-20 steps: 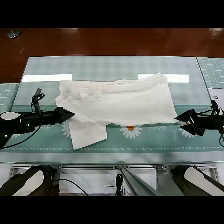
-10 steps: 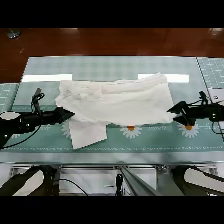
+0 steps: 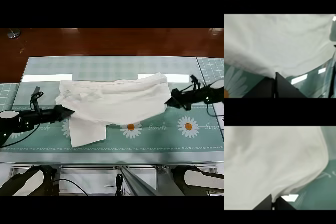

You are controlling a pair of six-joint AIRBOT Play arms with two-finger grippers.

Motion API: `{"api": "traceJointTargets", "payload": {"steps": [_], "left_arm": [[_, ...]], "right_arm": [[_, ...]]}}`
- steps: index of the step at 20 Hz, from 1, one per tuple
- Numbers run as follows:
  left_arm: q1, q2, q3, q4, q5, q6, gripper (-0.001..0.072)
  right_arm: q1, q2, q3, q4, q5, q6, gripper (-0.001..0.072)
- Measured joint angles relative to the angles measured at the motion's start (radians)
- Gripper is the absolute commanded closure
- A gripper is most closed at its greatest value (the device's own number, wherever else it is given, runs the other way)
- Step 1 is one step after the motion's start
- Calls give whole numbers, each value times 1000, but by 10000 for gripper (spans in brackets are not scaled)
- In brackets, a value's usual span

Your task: Fold the shirts.

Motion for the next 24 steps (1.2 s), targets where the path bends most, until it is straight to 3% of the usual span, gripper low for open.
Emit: {"api": "traceJointTargets", "payload": {"steps": [4,7,10,14,19,24], "left_arm": [[-9,10,290,-204,-7,0,691],[-2,14,675,-183,-16,-97,691],[8,32,1096,114,-80,-286,691],[13,130,1444,600,-197,-469,690],[11,325,1544,889,-309,-539,690],[-24,481,1496,988,-359,-560,690]], "right_arm": [[42,39,404,3,73,21,681],[61,77,790,12,112,64,682],[67,194,997,-6,150,80,681],[69,439,1012,-103,191,83,681],[69,689,957,-151,270,78,681],[69,785,944,-183,411,86,681]]}}
